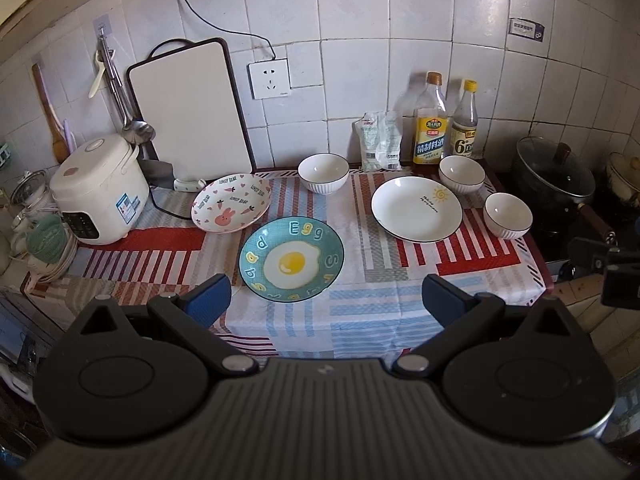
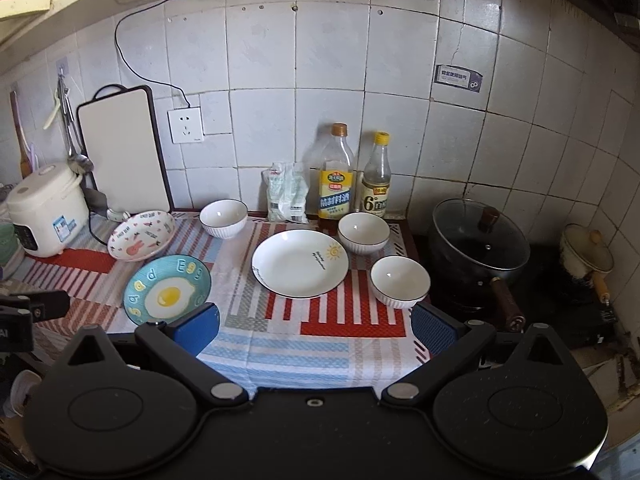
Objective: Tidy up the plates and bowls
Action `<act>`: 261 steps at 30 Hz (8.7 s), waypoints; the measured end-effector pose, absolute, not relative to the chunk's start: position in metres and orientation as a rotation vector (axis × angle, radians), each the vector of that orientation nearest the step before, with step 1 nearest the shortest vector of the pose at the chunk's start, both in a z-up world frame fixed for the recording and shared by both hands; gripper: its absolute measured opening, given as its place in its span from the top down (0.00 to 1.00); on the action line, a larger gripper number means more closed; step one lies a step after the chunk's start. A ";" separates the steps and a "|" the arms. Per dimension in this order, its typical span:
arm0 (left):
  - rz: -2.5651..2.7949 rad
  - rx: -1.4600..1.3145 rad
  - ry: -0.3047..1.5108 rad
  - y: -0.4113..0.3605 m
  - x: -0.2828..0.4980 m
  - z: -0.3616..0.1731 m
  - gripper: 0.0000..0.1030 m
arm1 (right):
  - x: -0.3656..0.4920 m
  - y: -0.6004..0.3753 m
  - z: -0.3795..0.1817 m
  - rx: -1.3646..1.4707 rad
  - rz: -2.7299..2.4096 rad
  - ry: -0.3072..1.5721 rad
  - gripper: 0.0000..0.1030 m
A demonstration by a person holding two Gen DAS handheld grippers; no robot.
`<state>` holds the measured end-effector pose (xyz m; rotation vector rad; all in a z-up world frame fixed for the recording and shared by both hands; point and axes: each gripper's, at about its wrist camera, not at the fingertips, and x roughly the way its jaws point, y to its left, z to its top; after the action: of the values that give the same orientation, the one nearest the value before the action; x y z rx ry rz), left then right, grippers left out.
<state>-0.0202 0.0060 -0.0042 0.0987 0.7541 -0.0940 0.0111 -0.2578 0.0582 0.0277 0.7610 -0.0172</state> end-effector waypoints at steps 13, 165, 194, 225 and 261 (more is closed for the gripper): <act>-0.230 -0.004 0.678 0.016 0.035 0.005 0.00 | 0.032 -0.267 0.039 0.034 0.100 0.576 0.00; -0.355 0.124 0.989 -0.052 0.126 -0.112 0.65 | 0.147 -0.292 -0.085 0.141 0.223 0.962 0.35; -0.260 0.138 0.969 0.091 0.144 -0.090 0.47 | 0.157 -0.168 -0.014 0.014 0.467 0.880 0.18; -0.262 0.104 0.859 0.168 0.238 -0.212 0.12 | 0.215 -0.095 -0.165 0.028 0.364 0.965 0.21; -0.236 -0.164 1.033 0.176 0.283 -0.300 0.77 | 0.256 -0.082 -0.238 0.211 0.280 1.104 0.67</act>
<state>0.2830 0.1758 -0.2998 -0.1635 1.0331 -0.2358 0.2557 -0.0825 -0.2379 0.2107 1.1040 0.2799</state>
